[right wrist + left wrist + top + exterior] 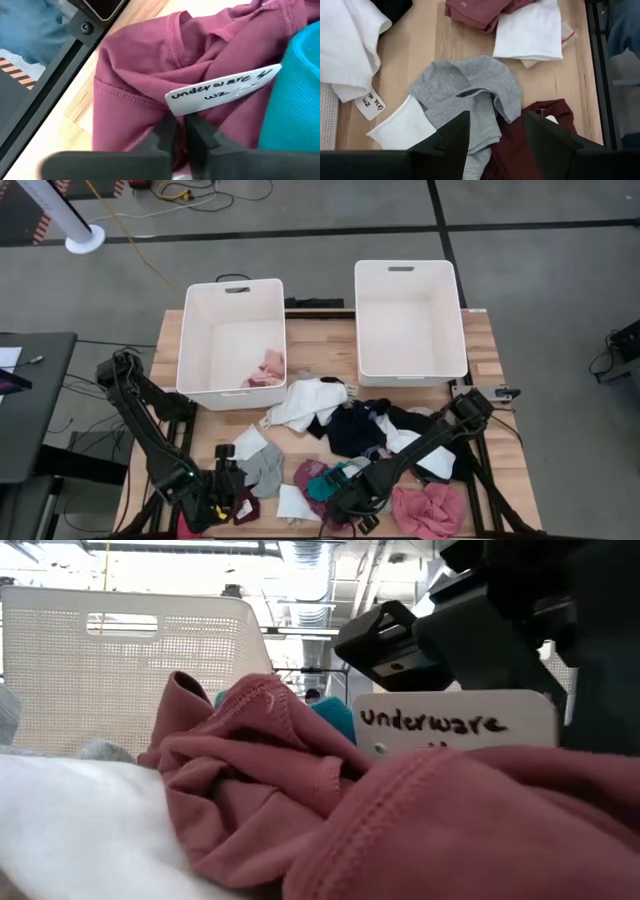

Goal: Sort clothes
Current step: Put the red underwear into the left white bin

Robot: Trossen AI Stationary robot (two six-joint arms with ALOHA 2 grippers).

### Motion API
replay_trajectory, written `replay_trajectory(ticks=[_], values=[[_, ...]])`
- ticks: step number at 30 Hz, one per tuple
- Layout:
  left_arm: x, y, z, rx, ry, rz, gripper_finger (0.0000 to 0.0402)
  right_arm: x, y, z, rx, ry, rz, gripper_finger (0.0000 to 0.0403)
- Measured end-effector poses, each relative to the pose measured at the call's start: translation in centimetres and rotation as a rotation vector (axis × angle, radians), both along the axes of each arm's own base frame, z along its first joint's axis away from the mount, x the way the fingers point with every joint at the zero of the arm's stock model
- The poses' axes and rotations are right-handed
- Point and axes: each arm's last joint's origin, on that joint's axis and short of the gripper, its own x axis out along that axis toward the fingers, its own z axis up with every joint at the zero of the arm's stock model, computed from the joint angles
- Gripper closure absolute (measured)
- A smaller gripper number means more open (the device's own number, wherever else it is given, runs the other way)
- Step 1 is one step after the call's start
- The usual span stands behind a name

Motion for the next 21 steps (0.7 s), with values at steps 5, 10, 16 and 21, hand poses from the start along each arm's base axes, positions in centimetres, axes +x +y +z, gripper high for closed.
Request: replay_trajectory(ticks=[5, 10, 16, 21], values=[[0.4, 0.3, 0.0, 0.009, 0.0, 0.001, 0.0219, -0.2, -0.2, 2.5, -0.014, -0.056, 0.015, 0.0393], [0.8, 0.6, 0.0, 0.016, 0.0, 0.003, 0.0219, -0.8, -0.9, 6.7, -0.068, -0.141, 0.003, 0.04], [1.2, 0.8, 0.0, 0.033, -0.004, -0.011, 0.0219, -2.3, -2.5, 12.5, -0.119, -0.304, -0.025, 0.0402], [1.7, 1.1, 0.1, 0.045, -0.009, -0.019, 0.0219, -3.6, -4.4, 16.9, -0.132, -0.441, -0.059, 0.0402]])
